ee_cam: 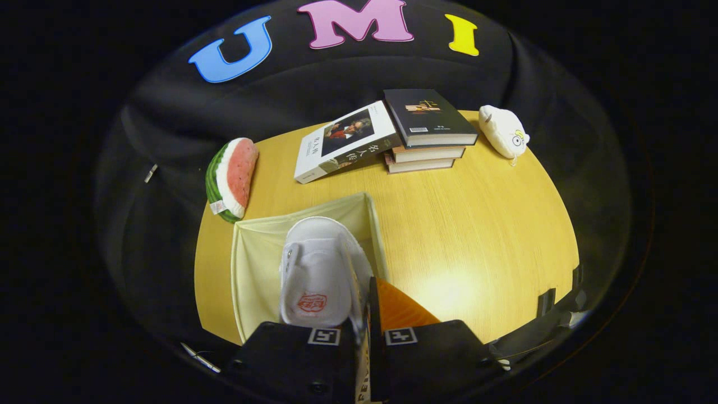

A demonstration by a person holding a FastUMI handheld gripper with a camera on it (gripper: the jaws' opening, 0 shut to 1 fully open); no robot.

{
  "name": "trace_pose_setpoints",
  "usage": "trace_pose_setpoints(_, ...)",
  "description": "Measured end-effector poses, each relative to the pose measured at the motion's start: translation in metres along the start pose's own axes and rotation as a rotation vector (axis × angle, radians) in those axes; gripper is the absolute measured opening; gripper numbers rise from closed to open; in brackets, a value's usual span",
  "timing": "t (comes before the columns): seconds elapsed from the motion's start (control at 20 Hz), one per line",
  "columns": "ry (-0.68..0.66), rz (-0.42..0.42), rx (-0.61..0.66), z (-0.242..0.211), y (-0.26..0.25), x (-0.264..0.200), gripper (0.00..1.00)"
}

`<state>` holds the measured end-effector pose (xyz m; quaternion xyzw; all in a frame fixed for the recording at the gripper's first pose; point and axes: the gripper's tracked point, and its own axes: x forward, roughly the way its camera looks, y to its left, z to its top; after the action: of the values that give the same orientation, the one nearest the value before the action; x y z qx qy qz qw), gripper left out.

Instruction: Open the storage box then place both shoes into the box .Put the left shoe in first, then the right shoe, with the right side of both shoes facing outward in a uniform manner.

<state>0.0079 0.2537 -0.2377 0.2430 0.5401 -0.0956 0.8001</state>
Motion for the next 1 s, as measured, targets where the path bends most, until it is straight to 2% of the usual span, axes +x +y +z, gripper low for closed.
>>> trace_pose_setpoints(0.15, -0.019, 0.076, -0.055, -0.002, 0.019, -0.005, 0.75)
trace_pose_setpoints(0.25, -0.031, 0.104, -0.072, 0.000, 0.024, -0.006, 1.00)
trace_pose_setpoints(0.55, -0.092, 0.121, -0.055, 0.016, 0.008, -0.014, 0.99)
trace_pose_setpoints(1.0, -0.254, 0.136, -0.115, 0.042, -0.026, -0.039, 0.99)
